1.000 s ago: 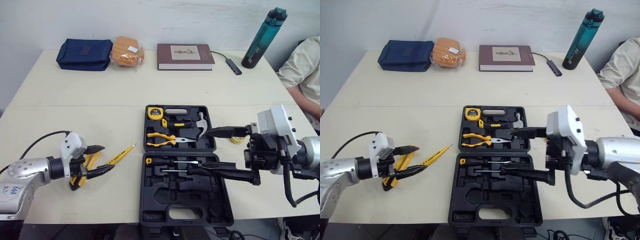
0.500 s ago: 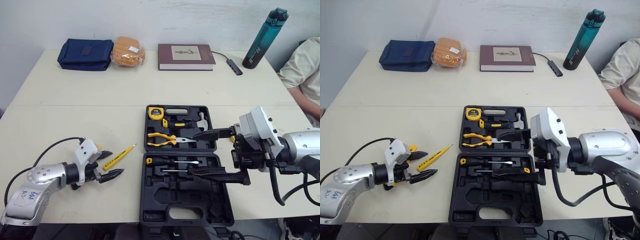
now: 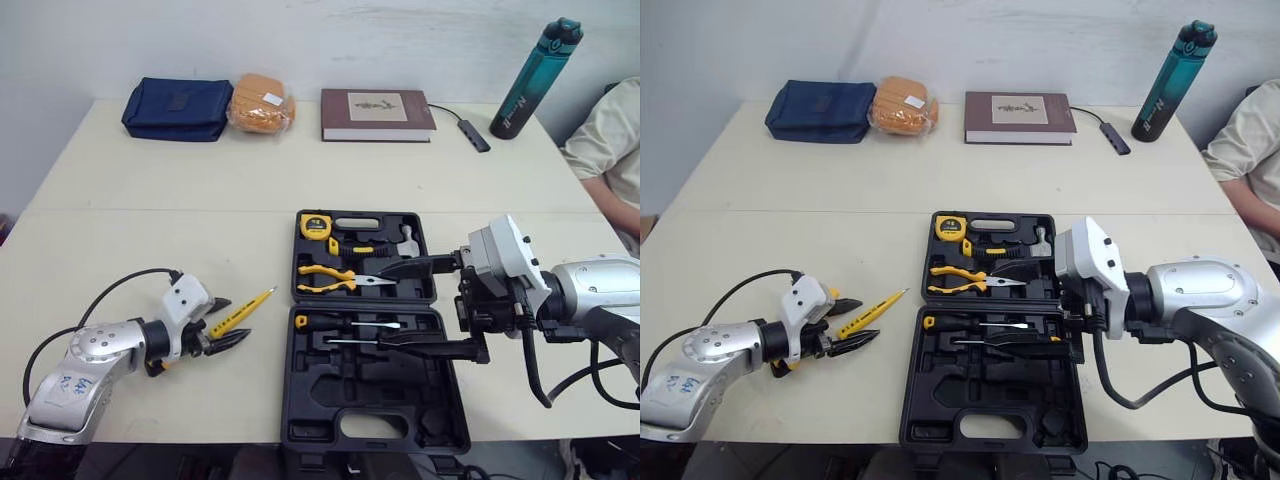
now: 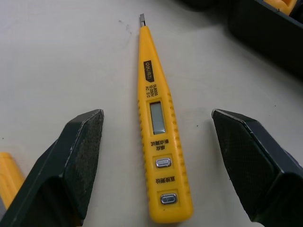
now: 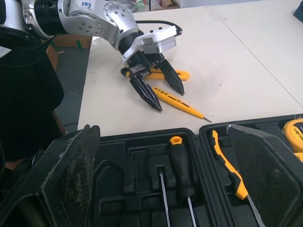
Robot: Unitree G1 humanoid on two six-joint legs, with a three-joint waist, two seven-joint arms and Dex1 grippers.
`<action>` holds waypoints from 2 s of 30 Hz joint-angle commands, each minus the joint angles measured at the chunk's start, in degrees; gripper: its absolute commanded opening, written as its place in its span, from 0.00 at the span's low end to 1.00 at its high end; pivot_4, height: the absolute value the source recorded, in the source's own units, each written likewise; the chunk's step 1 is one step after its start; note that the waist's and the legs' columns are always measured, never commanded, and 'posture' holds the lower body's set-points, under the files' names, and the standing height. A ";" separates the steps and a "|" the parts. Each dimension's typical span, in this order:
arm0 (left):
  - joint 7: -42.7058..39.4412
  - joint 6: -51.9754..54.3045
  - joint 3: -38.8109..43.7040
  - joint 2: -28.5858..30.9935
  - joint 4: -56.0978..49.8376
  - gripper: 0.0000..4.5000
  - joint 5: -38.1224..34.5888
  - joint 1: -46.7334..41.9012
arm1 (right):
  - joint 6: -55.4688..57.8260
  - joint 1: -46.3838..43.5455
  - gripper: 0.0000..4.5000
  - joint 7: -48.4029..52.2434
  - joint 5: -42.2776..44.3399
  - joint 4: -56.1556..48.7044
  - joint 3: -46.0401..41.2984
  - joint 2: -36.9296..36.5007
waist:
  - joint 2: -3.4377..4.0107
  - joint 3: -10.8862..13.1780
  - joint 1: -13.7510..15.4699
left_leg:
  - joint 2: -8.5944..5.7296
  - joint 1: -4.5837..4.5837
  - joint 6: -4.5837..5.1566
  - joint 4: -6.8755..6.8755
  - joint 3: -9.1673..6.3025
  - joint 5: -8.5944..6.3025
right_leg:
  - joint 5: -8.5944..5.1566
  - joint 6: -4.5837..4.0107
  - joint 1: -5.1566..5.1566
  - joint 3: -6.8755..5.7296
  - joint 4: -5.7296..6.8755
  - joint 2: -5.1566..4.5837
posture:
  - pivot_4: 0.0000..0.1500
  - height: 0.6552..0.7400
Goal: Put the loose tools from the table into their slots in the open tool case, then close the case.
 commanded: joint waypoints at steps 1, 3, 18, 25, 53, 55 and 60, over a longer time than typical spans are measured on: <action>0.49 1.00 -2.30 -0.32 0.36 0.81 1.44 0.51 | -1.24 -0.17 1.00 0.32 -0.34 -1.14 -0.71 0.15 | 0.00 0.00 0.18 | 0.00 0.00 0.00 0.00 0.00 0.00 | 0.00 0.00 0.00 0.00 0.00 0.00 | 1.00 1.00; 0.55 0.98 -2.63 -0.23 0.36 0.62 1.76 0.58 | -1.24 -0.11 1.00 0.28 -0.44 -1.14 -0.73 0.20 | 0.00 0.00 0.27 | 0.00 0.00 0.00 0.00 0.00 0.00 | 0.00 0.00 0.00 0.00 0.00 0.00 | 1.00 1.00; -1.00 -2.84 0.77 0.93 -3.45 0.07 1.82 1.48 | -1.32 1.08 1.00 0.39 -1.00 -1.77 -1.05 0.43 | 0.00 0.00 0.55 | 0.01 -0.02 0.01 -0.01 0.00 0.00 | 0.00 0.00 -0.01 0.00 -0.03 0.00 | 1.00 1.00; -10.45 -12.11 0.00 7.35 -9.05 0.07 1.25 1.28 | -1.61 2.85 1.00 1.88 -1.66 -2.18 -0.70 -0.28 | -0.02 0.02 0.28 | 0.02 -0.04 -0.01 -0.03 0.01 0.01 | -0.01 -0.02 -0.03 -0.01 -0.04 0.00 | 1.00 1.00; -13.78 -3.79 -25.24 3.27 -14.78 0.07 10.36 -16.99 | -0.61 22.65 1.00 1.99 -2.27 -8.10 -7.49 -5.17 | -0.07 0.05 0.79 | 0.03 -0.05 -0.02 0.04 0.06 0.01 | 0.01 0.01 -0.02 0.10 -0.04 0.21 | 1.00 1.00; -12.88 -2.74 -26.84 2.30 -14.98 0.07 11.82 -17.80 | -0.71 23.27 1.00 2.01 -2.56 -7.80 -7.69 -5.11 | -0.07 0.05 0.88 | 0.03 -0.05 -0.01 0.08 0.06 0.01 | 0.01 0.01 -0.02 0.11 -0.01 0.21 | 1.00 1.00; -11.98 -1.98 -29.23 0.35 -14.69 0.07 13.99 -19.47 | -1.20 24.81 1.00 2.54 -3.82 -7.23 -7.73 -5.11 | -0.08 0.04 0.96 | 0.01 -0.05 0.00 0.15 0.05 0.00 | 0.02 0.04 0.02 0.11 -0.01 0.21 | 1.00 1.00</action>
